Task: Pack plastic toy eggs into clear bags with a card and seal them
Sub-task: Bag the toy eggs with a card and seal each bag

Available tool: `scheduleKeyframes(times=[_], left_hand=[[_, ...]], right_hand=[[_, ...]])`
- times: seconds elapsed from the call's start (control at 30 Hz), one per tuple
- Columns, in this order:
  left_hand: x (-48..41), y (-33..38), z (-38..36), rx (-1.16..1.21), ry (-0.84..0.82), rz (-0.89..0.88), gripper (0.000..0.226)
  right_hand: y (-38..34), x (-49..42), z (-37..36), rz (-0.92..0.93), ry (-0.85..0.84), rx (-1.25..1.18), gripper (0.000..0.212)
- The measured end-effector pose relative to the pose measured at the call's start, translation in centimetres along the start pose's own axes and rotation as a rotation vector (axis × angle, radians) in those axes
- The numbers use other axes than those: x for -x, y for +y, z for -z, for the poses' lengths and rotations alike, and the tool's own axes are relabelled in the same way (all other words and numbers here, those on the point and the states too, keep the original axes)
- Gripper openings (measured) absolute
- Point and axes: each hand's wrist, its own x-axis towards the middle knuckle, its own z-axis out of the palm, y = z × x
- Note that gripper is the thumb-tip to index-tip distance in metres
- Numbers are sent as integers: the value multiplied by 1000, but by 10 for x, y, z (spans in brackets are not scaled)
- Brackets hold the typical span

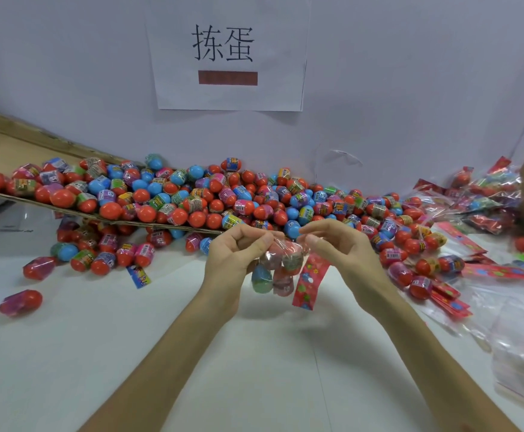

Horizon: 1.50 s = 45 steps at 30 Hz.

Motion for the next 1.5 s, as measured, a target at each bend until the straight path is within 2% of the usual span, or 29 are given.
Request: scheduleKeyframes(times=[0.13, 0.27, 0.4, 0.5, 0.6, 0.7, 0.83, 0.97, 1.07, 1.17, 1.23, 1.3, 1.4, 1.47, 1.5], left_hand=[[4, 0, -6, -75, -66, -47, 6], [3, 3, -3, 15, -71, -4, 7], [-2, 7, 3, 105, -20, 22, 10], [-1, 5, 2, 30, -28, -16, 9], [2, 1, -2, -58, -92, -62, 8], [3, 0, -3, -72, -141, -76, 6], [2, 2, -4, 13, -205, -18, 10], [2, 2, -1, 102, -245, 42, 8], [-1, 2, -1, 135, -217, 95, 19], [-4, 3, 0, 208, -164, 175, 43], [-5, 2, 2, 176, -189, 218, 53], [-3, -1, 2, 121, -196, 246, 50], [-3, -6, 1, 127, -150, 245, 24], [-5, -5, 2, 165, -138, 249, 27], [-6, -3, 3, 164, -138, 251, 37]], right_hand=[[-1, 3, -5, 34, -44, 73, 17], [1, 0, 1, -5, 23, 29, 13], [-1, -1, 5, 14, 34, -23, 19], [-4, 2, -1, 36, -34, 43, 30], [-1, 6, -11, 65, -92, 125, 20], [2, 4, -11, -5, -113, -45, 14], [-2, 4, -7, -210, -291, -419, 12], [-3, 3, -1, -343, -383, -512, 9], [-3, 1, 3, -350, -316, -484, 6], [-2, -3, 8, -351, -89, -545, 13], [1, -6, 15, -341, 40, -628, 20], [3, -7, 19, -326, 85, -676, 21], [2, -6, 15, -299, 56, -691, 15], [1, -5, 10, -272, 37, -722, 11], [0, -5, 9, -259, 37, -726, 12]])
